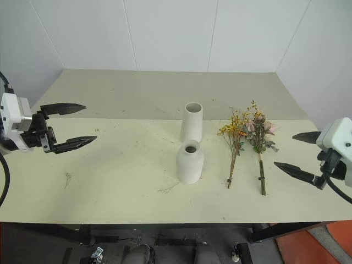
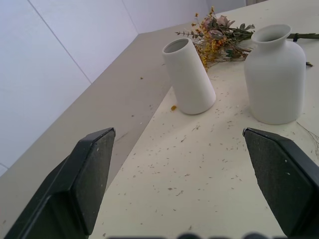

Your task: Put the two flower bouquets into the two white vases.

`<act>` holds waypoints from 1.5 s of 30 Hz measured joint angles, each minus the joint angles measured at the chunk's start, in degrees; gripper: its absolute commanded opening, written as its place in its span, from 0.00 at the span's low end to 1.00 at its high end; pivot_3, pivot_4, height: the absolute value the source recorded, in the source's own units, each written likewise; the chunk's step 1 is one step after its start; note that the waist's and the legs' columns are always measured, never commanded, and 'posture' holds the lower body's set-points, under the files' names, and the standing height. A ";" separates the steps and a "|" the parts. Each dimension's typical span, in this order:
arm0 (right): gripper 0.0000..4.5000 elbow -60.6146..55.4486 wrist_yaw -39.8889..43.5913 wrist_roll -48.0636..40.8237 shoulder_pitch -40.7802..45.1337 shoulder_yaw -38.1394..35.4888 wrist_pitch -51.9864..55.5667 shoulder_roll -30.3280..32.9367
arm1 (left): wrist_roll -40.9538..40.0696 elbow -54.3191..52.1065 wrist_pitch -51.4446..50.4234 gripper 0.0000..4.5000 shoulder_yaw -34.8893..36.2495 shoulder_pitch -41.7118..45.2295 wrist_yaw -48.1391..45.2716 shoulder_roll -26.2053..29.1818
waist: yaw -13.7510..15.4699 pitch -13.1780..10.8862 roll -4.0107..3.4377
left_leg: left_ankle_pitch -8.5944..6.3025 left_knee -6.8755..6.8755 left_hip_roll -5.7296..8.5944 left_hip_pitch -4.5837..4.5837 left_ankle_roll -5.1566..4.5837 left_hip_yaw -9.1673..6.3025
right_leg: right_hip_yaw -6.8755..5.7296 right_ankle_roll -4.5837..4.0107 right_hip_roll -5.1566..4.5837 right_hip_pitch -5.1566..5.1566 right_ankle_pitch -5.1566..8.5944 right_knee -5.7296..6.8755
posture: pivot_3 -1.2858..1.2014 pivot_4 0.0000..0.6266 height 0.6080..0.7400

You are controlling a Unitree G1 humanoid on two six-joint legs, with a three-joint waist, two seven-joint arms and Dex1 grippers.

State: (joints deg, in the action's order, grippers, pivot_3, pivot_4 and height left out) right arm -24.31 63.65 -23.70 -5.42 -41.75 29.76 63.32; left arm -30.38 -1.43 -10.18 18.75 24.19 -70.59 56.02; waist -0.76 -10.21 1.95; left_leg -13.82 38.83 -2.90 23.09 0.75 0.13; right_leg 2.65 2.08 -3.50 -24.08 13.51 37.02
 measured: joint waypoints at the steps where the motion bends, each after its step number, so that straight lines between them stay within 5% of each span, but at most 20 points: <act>1: 1.00 0.00 -0.08 0.02 0.00 0.00 0.00 0.00 | 0.00 0.00 0.00 0.99 -0.01 0.08 0.00 0.00 | 0.00 0.00 0.00 | 0.00 0.00 0.00 0.00 0.00 0.00 | 0.00 0.00 0.00 0.00 0.00 0.00 | 0.52 0.24 1.00; 13: 1.00 -1.59 -2.56 0.94 0.17 0.66 2.03 0.00 | -0.08 0.47 -0.14 0.99 -3.03 2.71 -0.09 -0.88 | 0.01 0.01 0.01 | 0.00 0.02 0.00 0.01 0.00 0.00 | 0.00 0.00 0.00 0.02 0.00 0.00 | 0.52 0.24 1.00; 19: 1.00 -3.34 -16.06 0.96 9.98 14.86 17.60 -0.64 | -0.20 -2.95 -1.49 0.99 -10.40 6.02 -0.05 -6.61 | -0.05 0.03 0.03 | 0.01 0.05 0.02 0.02 0.00 -0.01 | 0.03 -0.01 0.01 -0.01 -0.02 0.06 | 0.52 0.24 1.00; 27: 1.00 5.24 -34.52 2.51 28.23 29.25 42.02 -13.06 | 2.05 -6.10 -1.52 0.99 -18.97 9.43 -0.22 -12.11 | -0.10 0.04 0.04 | 0.01 0.04 0.05 0.19 -0.01 -0.03 | 0.08 -0.01 0.03 -0.21 -0.02 0.03 | 0.52 0.24 1.00; 40: 1.00 23.76 -41.24 7.67 36.45 35.66 42.74 -18.75 | 3.32 -6.10 -0.37 0.99 -20.08 10.55 -1.48 -13.72 | -0.09 0.05 0.03 | 0.00 0.02 0.05 0.17 -0.02 -0.02 | 0.08 -0.01 0.02 -0.17 -0.03 0.00 | 0.52 0.24 1.00; 45: 0.73 28.74 -41.17 7.98 37.71 36.50 40.13 -19.92 | 3.42 -6.11 -0.08 1.00 -20.04 9.52 -1.43 -13.74 | -0.28 0.05 0.02 | 0.00 0.02 0.06 0.16 -0.02 -0.01 | 0.09 -0.01 0.02 -0.17 -0.03 0.01 | 0.52 0.24 1.00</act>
State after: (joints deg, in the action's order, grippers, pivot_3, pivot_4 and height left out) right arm 4.43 22.47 -15.72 32.30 -5.25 69.89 43.40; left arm -26.97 -7.53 -10.26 -1.29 33.71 -72.03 42.28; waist -1.04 -10.16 1.97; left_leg -13.82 38.86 -2.84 23.25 0.73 0.12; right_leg 2.74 2.07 -3.47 -24.25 13.48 37.03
